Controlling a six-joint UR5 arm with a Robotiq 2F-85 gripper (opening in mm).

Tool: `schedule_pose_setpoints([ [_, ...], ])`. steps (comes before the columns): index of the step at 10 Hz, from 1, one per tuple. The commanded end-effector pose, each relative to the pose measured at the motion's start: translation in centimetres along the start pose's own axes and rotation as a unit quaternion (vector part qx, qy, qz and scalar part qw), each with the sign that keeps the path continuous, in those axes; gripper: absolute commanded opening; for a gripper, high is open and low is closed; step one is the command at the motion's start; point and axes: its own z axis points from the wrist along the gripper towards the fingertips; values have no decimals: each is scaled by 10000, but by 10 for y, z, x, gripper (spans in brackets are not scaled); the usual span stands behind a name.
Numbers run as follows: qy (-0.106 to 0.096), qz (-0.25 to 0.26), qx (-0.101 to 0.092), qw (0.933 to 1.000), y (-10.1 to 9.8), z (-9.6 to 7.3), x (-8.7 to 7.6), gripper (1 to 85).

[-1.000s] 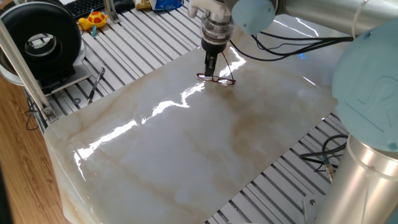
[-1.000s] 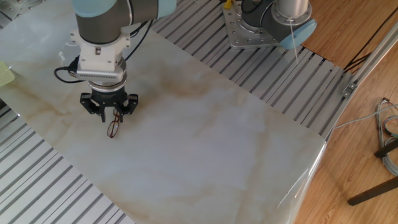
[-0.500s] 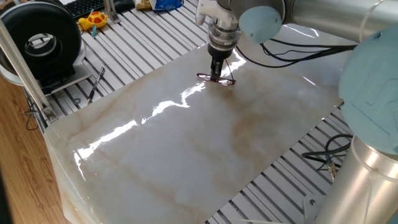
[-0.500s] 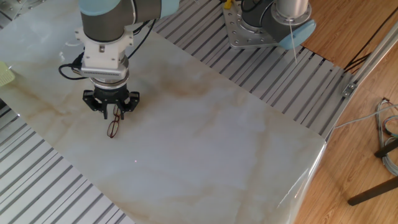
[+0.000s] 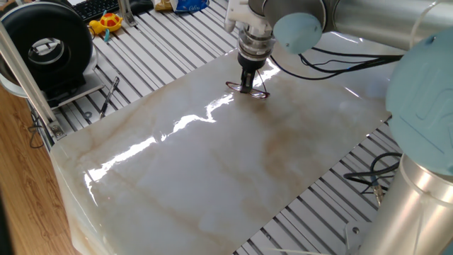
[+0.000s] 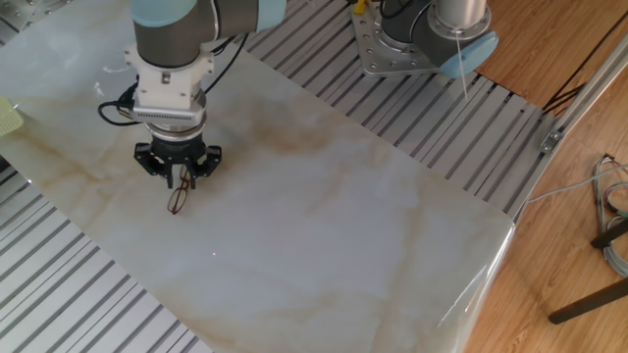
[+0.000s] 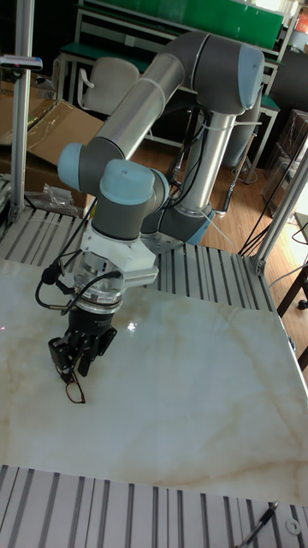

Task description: Unfold the leg of the glasses (with one hand)

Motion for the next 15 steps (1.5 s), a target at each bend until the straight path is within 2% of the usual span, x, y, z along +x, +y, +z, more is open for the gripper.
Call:
schedule_pose_setpoints([
  [1,-56,41,-6,10000,0,3,-3,370],
  [3,-88,47,-18,9999,1,5,-8,317],
  [4,-101,132,-68,9998,4,3,-11,143],
  [5,-100,158,-89,9998,4,1,-12,13],
  [7,-58,168,-146,9997,7,-10,-12,13],
  [10,-18,215,-333,9992,20,-37,-14,13],
  [12,115,279,-428,9986,28,-64,-19,13],
  [15,368,289,-393,9981,31,-96,-23,13],
])
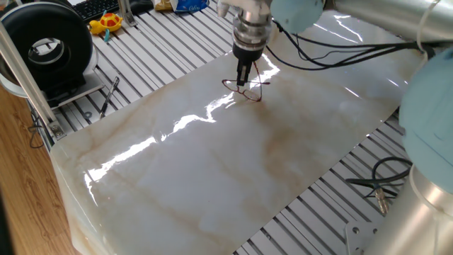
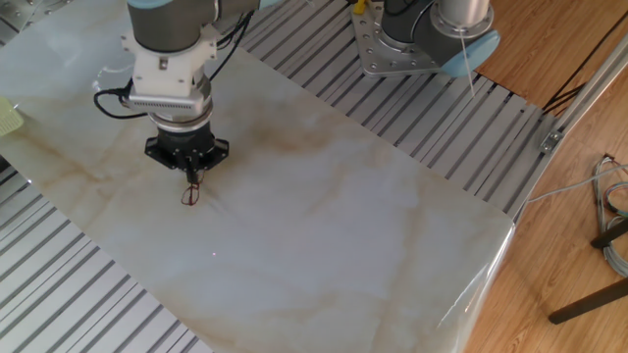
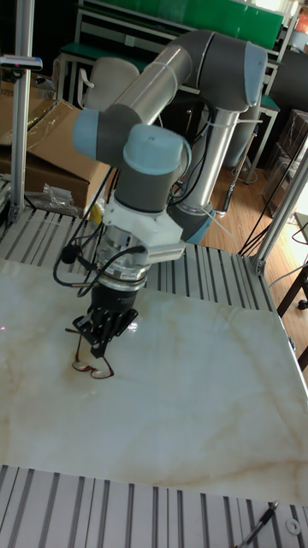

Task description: Unfold the leg of the glasses (with one hand)

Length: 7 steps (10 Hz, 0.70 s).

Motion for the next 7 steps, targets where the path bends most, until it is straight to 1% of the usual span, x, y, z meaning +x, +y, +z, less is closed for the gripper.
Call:
schedule_pose_setpoints([
  [1,228,52,-118,9997,7,-41,-1,13],
  [2,276,69,-156,9995,8,-48,0,13],
  [3,286,102,-203,9993,10,-49,0,13],
  [5,453,114,-229,9986,12,-53,8,13],
  [6,540,105,-232,9982,11,-60,11,13],
  [7,753,75,-250,9968,11,-71,18,13],
])
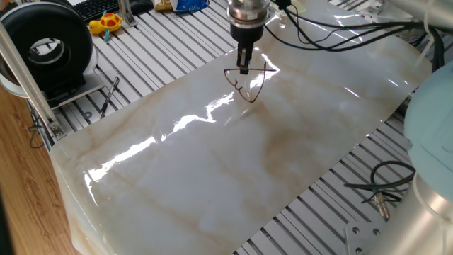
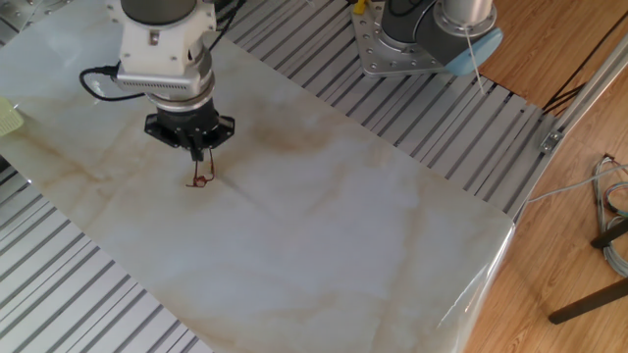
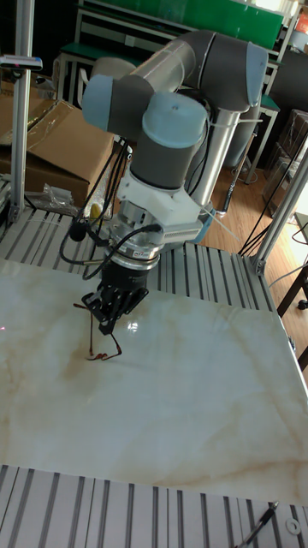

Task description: Unfold the leg of the glasses (with one hand)

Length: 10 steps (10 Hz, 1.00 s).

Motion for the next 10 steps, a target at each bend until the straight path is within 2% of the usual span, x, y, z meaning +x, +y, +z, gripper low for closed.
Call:
schedule_pose_setpoints([
  [1,379,-12,-27,9993,0,-28,14,13],
  [2,367,-12,-18,9993,-1,-31,12,13],
  [4,30,-43,-31,10000,0,-30,-5,13],
  [6,-54,-51,-1,10000,-1,-30,-10,13],
  [7,29,26,-20,10000,-1,-31,-5,13],
  [8,193,90,16,9998,-1,-38,4,13],
  [9,441,152,85,9989,0,-48,14,13],
  [10,578,174,124,9981,2,-56,16,13],
])
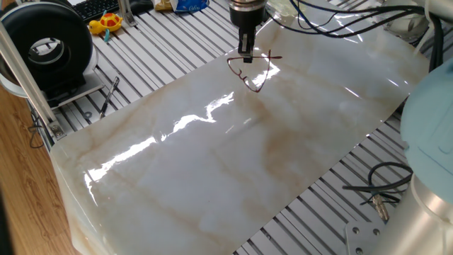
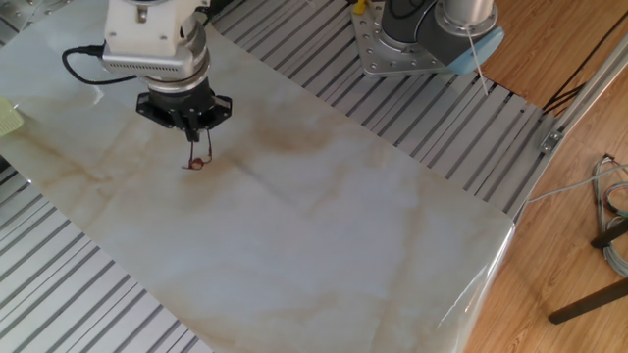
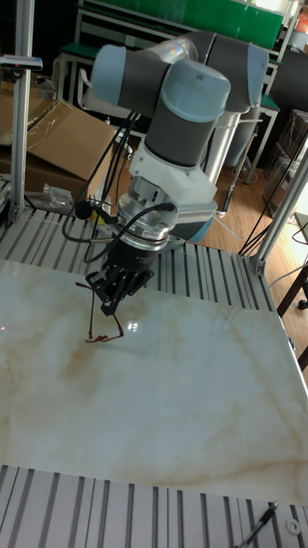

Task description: Unfold the leg of the glasses (with one hand)

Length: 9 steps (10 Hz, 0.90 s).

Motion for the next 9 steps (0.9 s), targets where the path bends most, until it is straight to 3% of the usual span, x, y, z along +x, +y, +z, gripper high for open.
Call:
schedule_pose_setpoints([
  [1,215,102,29,9997,6,-21,2,13],
  [2,41,16,-59,10000,9,-18,-8,13],
  [4,26,-75,-17,10000,4,-14,-8,13],
  [6,-203,-143,-117,9996,8,-13,-19,13],
  [7,-152,35,-268,9995,15,-13,-16,13],
  [8,24,48,-6,10000,2,-13,-7,13],
  [9,-132,104,-283,9995,16,-13,-15,13],
])
